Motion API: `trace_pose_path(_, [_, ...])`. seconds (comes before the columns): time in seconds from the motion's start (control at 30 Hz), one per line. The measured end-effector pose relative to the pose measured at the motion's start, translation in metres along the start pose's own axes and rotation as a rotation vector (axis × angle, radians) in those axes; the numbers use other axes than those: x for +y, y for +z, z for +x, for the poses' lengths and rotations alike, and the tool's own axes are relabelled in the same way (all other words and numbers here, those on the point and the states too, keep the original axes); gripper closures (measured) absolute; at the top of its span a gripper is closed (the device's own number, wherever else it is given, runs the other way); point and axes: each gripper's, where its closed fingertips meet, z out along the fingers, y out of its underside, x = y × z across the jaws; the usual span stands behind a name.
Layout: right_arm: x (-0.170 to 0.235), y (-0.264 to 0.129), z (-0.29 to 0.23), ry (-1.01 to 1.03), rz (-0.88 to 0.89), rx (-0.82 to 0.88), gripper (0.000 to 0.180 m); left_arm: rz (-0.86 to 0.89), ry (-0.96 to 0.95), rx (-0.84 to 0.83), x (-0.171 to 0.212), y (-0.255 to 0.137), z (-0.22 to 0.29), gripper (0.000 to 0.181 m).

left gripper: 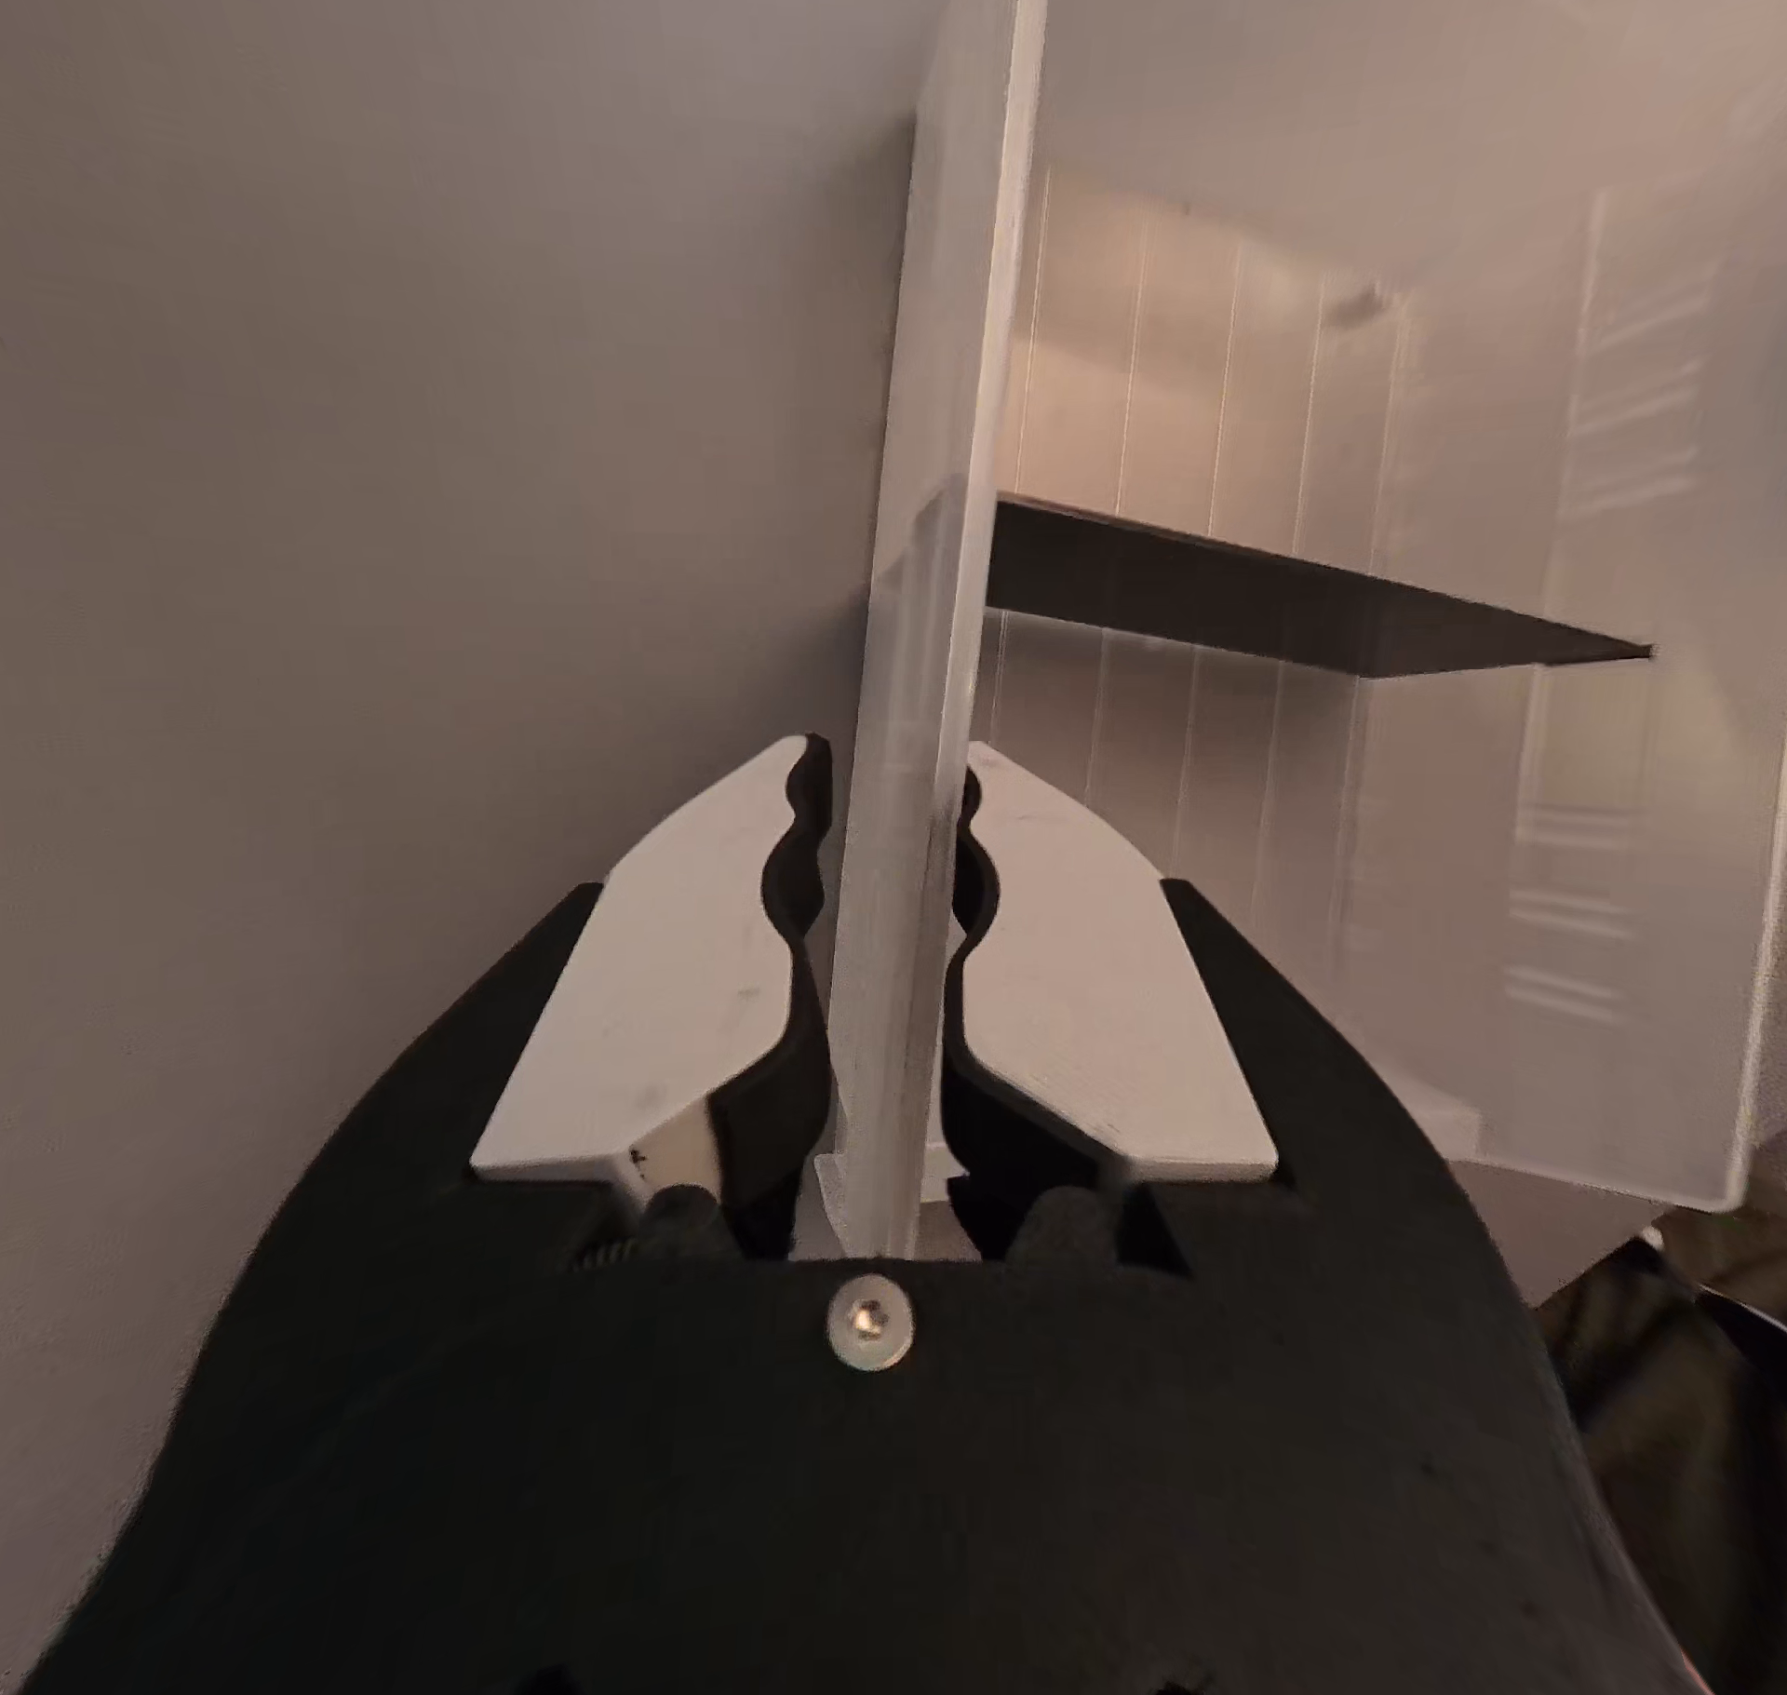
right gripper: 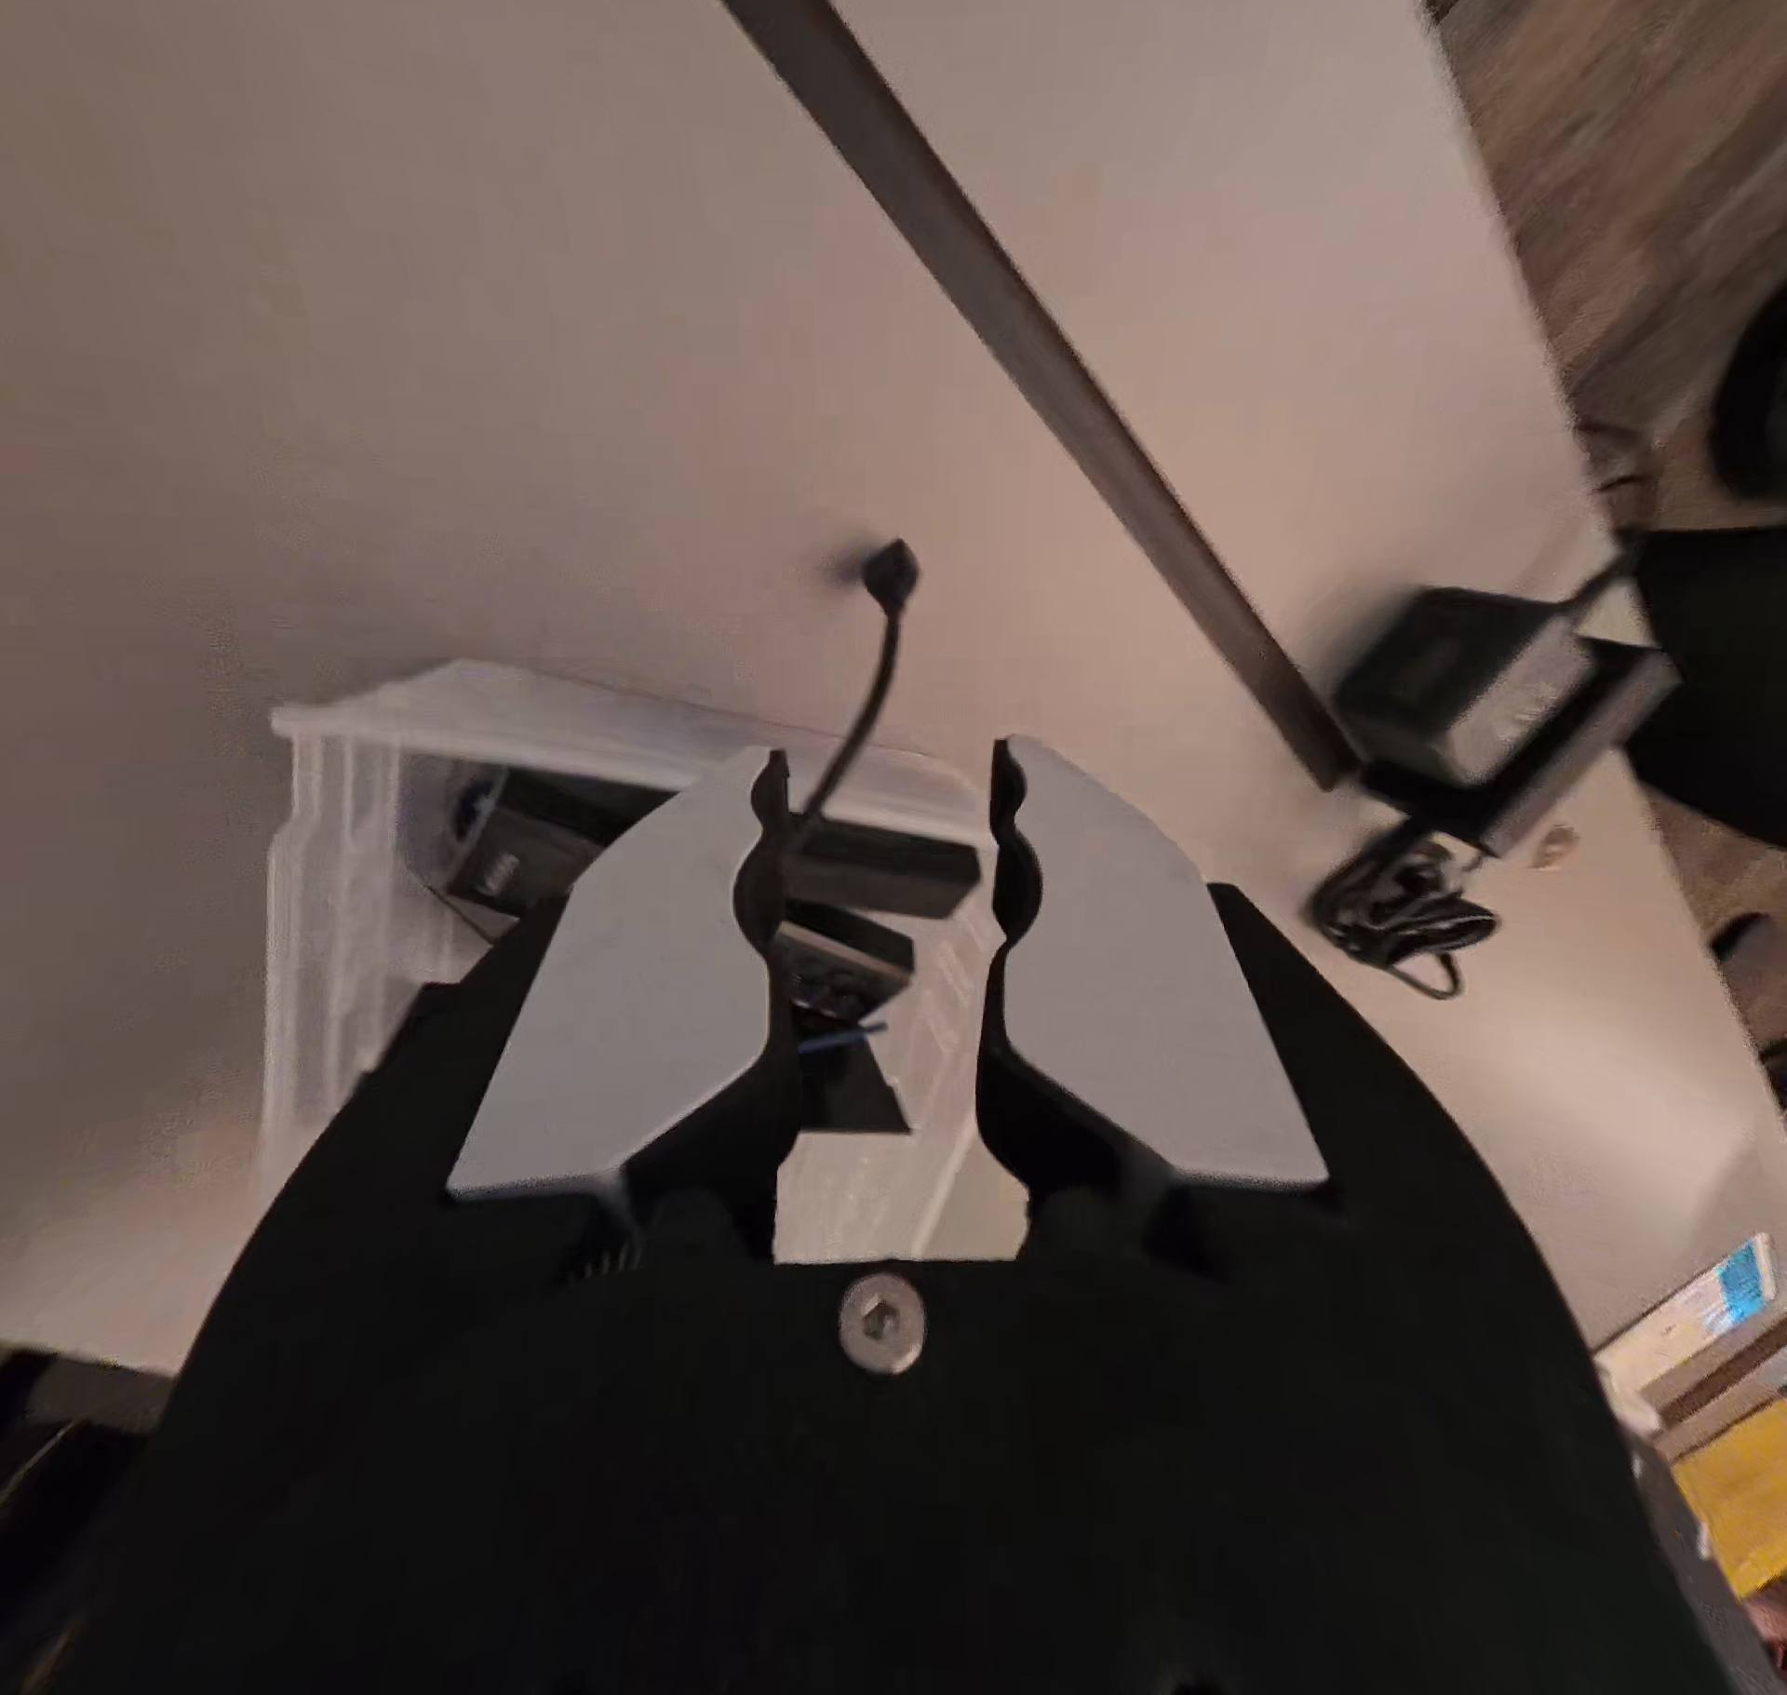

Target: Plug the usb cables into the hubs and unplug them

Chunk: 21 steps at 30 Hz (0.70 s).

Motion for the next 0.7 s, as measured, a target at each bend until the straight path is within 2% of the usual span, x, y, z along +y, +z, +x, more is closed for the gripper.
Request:
trace_pose_path(0.03, [-0.005,0.014,-0.003,0.008,-0.062,-0.021,0.138,0.009,-0.001,0.0,0.0,-0.003,0.0,0.159])
trace_pose_path(0.17, [0.001,0.052,-0.001,0.036,-0.242,-0.017,0.137,0.01,0.008,-0.018,0.002,-0.008,-0.002,0.161])
trace_pose_path(0.4, [0.026,0.076,-0.001,0.055,-0.349,-0.057,0.138,0.008,0.022,-0.022,-0.003,-0.008,-0.001,0.162])
trace_pose_path(0.57, [0.032,0.079,-0.003,0.045,-0.384,-0.067,0.169,0.018,0.017,-0.016,-0.005,-0.008,-0.001,0.163])
trace_pose_path(0.7, [0.025,0.072,-0.006,-0.054,-0.294,-0.063,0.173,0.022,0.011,-0.002,-0.004,-0.008,0.0,0.164])
